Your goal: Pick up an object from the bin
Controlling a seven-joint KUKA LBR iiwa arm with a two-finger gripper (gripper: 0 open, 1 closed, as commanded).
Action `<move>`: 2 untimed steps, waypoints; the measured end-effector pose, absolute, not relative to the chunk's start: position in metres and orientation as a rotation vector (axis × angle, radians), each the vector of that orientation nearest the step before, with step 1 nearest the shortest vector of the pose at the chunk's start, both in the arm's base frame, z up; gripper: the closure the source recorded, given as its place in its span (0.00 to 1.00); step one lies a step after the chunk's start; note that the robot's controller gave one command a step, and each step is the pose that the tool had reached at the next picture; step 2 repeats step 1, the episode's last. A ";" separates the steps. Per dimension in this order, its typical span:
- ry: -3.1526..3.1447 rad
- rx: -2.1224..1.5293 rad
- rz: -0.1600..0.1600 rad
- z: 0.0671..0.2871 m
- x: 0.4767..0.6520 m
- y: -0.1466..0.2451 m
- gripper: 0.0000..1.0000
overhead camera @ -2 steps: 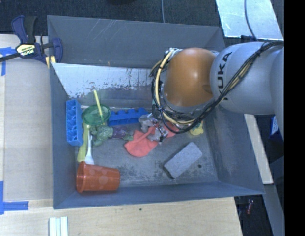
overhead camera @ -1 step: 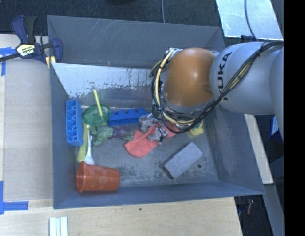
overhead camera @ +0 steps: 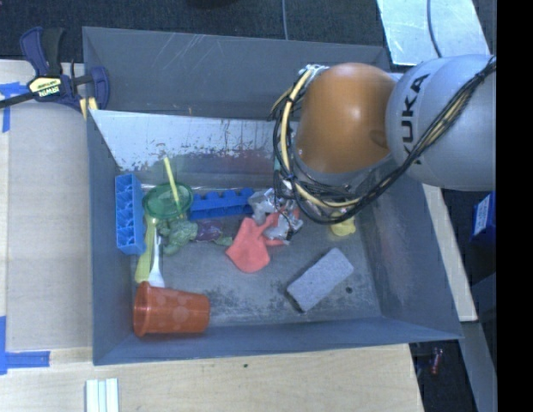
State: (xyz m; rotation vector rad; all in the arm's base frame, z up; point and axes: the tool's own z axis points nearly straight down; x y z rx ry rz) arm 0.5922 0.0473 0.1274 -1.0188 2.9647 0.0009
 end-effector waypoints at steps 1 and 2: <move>2.952 -1.049 0.001 0.204 0.596 0.033 1.00; 2.952 -1.049 0.001 0.204 0.596 0.033 1.00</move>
Offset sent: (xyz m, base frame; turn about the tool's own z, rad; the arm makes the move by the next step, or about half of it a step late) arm 0.0033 0.0040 0.1970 -0.0081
